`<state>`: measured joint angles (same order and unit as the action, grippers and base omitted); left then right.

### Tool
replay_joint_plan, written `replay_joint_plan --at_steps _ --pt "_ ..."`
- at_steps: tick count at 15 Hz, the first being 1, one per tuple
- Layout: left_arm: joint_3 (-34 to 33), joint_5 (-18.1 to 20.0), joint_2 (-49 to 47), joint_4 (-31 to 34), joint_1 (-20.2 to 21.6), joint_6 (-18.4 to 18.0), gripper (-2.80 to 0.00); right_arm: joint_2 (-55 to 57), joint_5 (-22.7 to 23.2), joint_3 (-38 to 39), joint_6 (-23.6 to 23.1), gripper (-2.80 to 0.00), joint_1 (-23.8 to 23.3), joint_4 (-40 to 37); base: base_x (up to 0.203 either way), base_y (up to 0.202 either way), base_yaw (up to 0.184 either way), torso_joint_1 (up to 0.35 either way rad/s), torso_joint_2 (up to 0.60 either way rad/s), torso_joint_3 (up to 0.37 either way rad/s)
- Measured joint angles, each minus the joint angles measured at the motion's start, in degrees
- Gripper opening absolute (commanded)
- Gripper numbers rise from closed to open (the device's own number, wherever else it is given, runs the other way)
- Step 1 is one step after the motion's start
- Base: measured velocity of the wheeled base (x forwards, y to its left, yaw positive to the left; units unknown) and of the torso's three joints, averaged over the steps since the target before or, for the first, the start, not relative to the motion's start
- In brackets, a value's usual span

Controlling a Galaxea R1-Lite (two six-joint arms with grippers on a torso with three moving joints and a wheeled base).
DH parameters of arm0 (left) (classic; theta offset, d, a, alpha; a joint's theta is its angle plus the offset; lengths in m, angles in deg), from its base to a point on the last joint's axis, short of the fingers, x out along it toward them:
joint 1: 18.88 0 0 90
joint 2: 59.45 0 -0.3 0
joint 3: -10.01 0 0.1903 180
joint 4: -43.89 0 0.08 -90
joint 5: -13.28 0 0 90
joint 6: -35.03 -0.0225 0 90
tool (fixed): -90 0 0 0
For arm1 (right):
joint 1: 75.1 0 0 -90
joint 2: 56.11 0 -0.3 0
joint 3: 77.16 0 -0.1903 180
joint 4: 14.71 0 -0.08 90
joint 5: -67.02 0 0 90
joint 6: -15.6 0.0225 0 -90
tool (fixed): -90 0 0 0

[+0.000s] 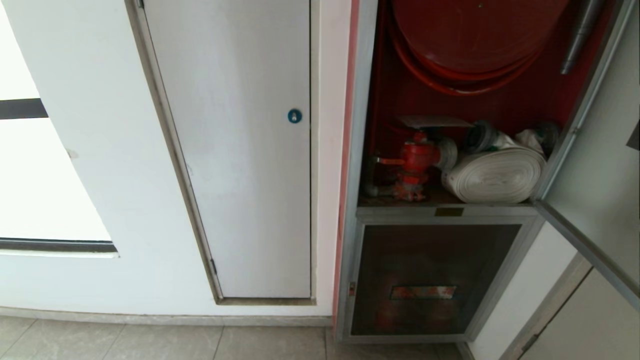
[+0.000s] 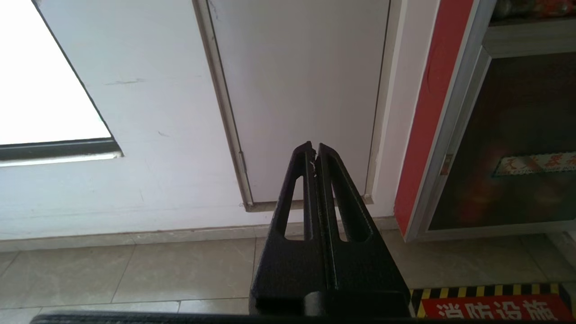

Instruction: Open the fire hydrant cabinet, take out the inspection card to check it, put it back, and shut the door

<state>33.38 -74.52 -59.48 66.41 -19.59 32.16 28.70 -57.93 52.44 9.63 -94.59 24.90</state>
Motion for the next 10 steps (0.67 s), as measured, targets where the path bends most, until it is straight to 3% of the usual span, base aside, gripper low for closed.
replay_joint_plan --at_steps 6,10 --pt "0.0 0.0 0.0 0.0 0.0 0.0 -2.80 -2.6 0.1 1.0 0.9 -2.80 20.0 -0.2 0.000 0.000 0.000 0.000 0.00 0.000" --pt "0.0 0.0 0.0 0.0 0.0 0.0 -2.80 -10.1 -1.1 5.7 -1.7 -2.80 26.0 -0.3 0.000 0.000 0.000 0.000 0.00 0.000"
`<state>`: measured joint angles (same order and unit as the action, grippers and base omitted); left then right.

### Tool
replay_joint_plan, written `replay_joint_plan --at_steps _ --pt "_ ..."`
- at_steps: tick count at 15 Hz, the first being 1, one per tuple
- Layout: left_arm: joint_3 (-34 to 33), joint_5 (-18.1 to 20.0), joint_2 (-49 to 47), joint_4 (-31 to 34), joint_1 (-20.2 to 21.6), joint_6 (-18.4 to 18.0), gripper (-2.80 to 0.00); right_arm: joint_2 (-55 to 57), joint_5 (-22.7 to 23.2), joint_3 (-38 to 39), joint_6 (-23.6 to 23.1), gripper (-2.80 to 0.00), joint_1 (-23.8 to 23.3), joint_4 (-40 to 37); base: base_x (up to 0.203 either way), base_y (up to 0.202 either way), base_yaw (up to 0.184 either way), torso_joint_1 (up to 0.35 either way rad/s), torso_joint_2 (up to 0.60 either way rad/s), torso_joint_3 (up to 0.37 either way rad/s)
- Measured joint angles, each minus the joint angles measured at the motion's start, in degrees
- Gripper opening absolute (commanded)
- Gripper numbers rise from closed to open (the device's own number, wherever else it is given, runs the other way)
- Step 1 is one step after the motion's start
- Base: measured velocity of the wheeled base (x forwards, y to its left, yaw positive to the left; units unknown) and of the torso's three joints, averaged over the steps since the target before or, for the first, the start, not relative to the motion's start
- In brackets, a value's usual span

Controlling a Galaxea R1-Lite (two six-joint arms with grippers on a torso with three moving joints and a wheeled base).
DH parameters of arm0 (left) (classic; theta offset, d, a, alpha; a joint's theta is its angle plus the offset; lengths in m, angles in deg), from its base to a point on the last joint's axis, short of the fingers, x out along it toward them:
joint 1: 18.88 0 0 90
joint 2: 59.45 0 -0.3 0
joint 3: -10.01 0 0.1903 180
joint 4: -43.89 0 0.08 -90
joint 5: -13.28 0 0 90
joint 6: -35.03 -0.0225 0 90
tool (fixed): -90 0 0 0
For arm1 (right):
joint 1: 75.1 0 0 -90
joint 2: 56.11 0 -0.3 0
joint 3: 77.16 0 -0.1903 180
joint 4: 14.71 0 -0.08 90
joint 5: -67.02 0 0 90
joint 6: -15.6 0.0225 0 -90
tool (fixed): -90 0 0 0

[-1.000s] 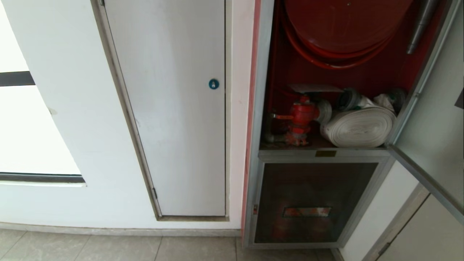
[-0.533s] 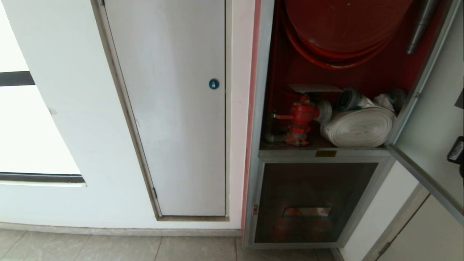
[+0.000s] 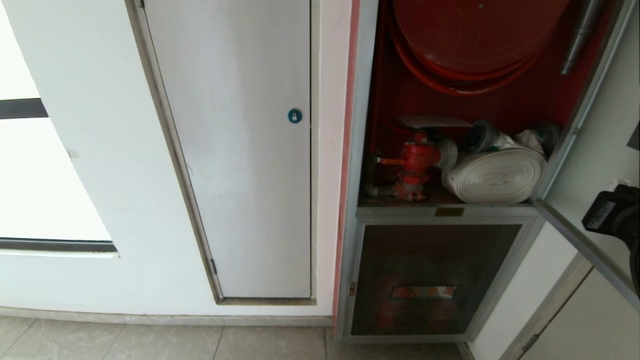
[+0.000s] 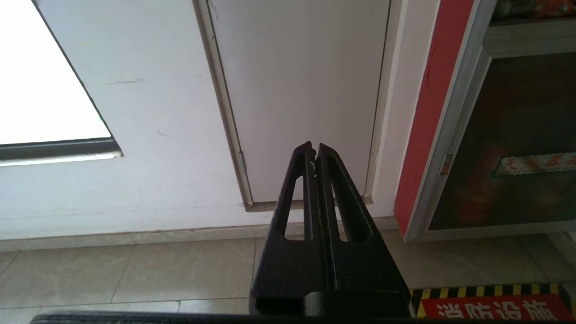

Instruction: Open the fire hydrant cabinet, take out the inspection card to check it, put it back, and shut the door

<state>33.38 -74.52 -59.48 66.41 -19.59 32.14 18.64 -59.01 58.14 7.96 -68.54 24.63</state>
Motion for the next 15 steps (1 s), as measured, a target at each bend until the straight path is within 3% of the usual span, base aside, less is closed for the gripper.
replay_joint_plan --at_steps 3,5,8,15 --pt "0.0 0.0 0.0 0.0 0.0 0.0 -2.80 -7.0 -2.8 5.2 -2.3 -2.80 0.6 0.0 0.000 0.000 0.000 0.000 0.00 0.000" --pt "0.0 0.0 0.0 0.0 0.0 0.0 -2.80 -11.6 -8.1 7.4 -3.4 -2.80 0.5 -0.1 0.000 0.000 0.000 0.000 0.00 0.000" --pt "0.0 0.0 0.0 0.0 0.0 0.0 -2.80 -18.9 -11.2 9.8 -3.8 -2.80 -2.7 -3.2 0.000 0.000 0.000 0.000 0.00 0.000" --pt "0.0 0.0 0.0 0.0 0.0 0.0 -2.80 -41.4 -7.2 11.5 -3.4 -2.80 -6.5 -32.1 0.000 0.000 0.000 0.000 0.00 0.000"
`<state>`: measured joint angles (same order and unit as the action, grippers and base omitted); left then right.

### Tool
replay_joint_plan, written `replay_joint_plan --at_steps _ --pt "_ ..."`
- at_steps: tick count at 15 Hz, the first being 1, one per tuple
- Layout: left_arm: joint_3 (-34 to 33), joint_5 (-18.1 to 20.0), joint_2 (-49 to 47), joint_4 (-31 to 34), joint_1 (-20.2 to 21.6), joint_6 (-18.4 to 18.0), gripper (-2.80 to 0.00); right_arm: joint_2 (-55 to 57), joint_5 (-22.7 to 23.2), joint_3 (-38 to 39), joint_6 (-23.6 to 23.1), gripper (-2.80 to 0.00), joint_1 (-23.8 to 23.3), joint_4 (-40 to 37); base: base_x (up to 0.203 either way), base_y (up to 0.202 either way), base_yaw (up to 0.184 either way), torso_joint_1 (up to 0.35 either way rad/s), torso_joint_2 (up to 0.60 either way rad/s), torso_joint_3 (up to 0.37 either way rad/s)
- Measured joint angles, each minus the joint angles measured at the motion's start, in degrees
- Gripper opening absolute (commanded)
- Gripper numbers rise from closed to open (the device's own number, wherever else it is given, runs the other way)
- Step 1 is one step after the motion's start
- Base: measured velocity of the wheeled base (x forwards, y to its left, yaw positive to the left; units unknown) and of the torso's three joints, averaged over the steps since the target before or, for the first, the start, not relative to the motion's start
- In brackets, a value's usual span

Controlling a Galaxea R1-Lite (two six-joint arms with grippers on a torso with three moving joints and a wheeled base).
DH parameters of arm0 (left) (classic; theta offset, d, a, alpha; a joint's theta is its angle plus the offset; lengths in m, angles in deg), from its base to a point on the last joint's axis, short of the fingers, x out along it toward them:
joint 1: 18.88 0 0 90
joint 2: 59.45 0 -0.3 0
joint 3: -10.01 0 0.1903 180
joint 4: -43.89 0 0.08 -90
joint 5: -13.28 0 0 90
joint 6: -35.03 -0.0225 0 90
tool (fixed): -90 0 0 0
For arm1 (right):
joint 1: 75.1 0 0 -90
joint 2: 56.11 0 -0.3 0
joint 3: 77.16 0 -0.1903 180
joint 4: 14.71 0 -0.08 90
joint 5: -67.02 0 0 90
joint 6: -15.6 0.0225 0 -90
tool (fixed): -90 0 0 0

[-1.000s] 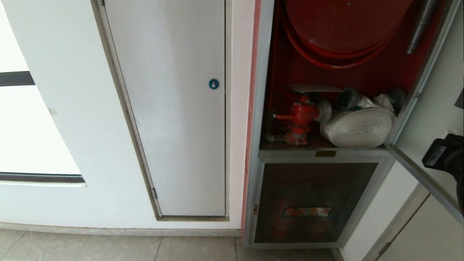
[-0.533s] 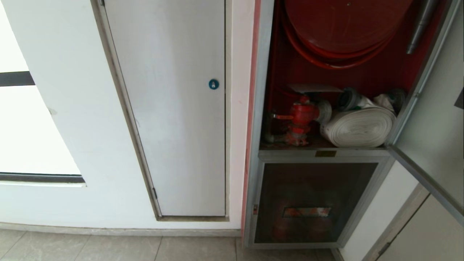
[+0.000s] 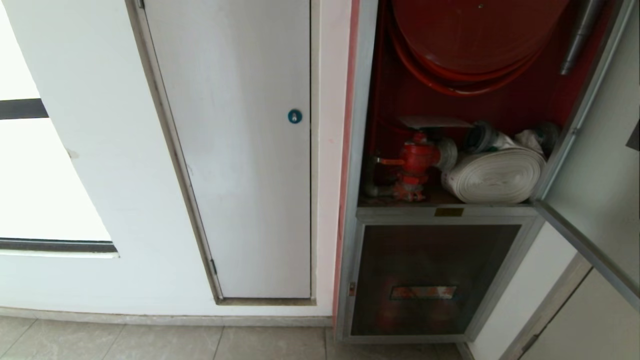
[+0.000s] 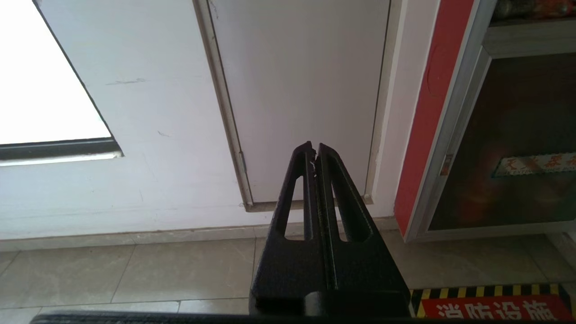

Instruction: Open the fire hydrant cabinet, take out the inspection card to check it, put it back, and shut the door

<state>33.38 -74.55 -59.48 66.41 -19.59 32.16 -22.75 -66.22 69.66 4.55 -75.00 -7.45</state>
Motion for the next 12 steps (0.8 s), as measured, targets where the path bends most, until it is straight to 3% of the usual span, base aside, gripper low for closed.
replay_joint_plan --at_steps 5,12 --pt "0.0 0.0 0.0 0.0 0.0 0.0 -2.80 -12.7 2.7 0.3 0.0 -2.80 -0.8 -15.7 0.000 0.000 0.000 0.000 0.00 0.000" --pt "0.0 0.0 0.0 0.0 0.0 0.0 -2.80 -25.6 18.8 6.7 0.0 -2.80 -0.5 -22.8 0.000 0.000 0.000 0.000 0.00 0.000"
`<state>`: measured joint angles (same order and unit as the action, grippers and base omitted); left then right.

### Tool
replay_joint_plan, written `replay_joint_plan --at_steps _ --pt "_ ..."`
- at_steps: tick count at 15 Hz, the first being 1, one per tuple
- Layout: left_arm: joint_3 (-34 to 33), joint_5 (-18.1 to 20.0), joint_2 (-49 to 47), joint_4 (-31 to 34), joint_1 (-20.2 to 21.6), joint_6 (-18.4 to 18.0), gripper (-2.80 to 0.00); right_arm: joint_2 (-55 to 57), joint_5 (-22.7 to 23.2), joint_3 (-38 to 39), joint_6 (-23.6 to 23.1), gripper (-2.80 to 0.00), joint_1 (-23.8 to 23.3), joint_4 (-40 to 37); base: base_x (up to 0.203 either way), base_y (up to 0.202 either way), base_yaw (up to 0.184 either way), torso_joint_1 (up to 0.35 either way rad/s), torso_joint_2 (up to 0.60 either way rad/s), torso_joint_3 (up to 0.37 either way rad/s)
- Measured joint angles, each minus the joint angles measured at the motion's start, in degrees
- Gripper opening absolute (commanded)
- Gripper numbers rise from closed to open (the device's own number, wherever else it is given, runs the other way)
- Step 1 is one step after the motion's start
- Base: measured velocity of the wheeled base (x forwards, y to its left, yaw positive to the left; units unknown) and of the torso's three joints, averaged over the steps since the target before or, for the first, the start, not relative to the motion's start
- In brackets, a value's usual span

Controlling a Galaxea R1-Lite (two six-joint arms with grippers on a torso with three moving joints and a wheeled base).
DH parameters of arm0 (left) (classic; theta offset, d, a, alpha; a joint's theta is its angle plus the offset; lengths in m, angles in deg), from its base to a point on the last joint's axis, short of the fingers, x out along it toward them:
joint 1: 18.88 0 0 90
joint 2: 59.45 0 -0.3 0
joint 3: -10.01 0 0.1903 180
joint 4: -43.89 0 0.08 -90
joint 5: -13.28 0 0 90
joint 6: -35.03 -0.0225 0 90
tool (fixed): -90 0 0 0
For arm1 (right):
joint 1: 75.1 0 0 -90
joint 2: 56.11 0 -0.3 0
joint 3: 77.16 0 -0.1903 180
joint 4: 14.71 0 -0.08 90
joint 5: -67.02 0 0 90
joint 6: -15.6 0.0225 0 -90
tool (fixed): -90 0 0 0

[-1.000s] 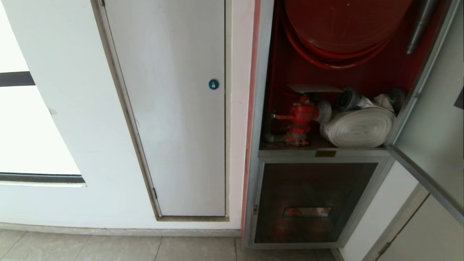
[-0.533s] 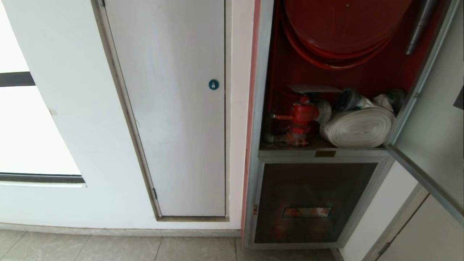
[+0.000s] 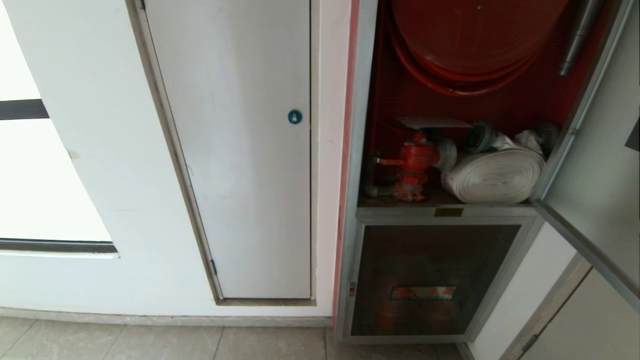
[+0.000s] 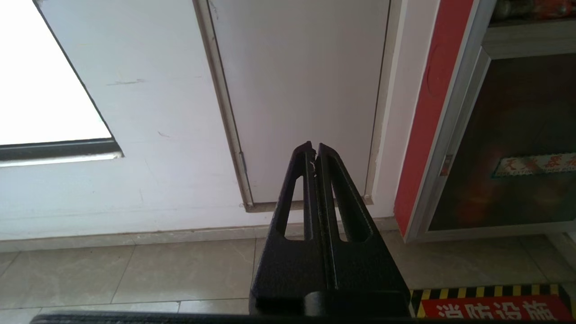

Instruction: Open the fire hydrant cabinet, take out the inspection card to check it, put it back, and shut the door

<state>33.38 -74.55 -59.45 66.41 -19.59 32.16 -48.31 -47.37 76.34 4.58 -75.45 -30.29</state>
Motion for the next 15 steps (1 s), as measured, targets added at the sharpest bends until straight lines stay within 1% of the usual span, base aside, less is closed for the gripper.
replay_joint_plan --at_steps 2,5,8,11,15 --pt "0.0 0.0 0.0 0.0 0.0 0.0 -2.80 -4.1 6.8 1.3 0.5 -2.80 0.2 -1.6 0.000 0.000 0.000 0.000 0.00 0.000" --pt "0.0 0.0 0.0 0.0 0.0 0.0 -2.80 -6.8 13.1 2.0 3.6 -2.80 0.3 -1.9 0.000 0.000 0.000 0.000 0.00 0.000" --pt "0.0 0.0 0.0 0.0 0.0 0.0 -2.80 -7.7 17.6 2.3 7.3 -2.80 0.3 -2.3 0.000 0.000 0.000 0.000 0.00 0.000" --pt "0.0 0.0 0.0 0.0 0.0 0.0 -2.80 -7.8 21.7 2.8 9.1 -2.80 0.3 -2.6 0.000 0.000 0.000 0.000 0.00 0.000" --pt "0.0 0.0 0.0 0.0 0.0 0.0 -2.80 -7.8 23.0 3.1 10.3 -2.80 0.3 -6.5 0.000 0.000 0.000 0.000 0.00 0.000"
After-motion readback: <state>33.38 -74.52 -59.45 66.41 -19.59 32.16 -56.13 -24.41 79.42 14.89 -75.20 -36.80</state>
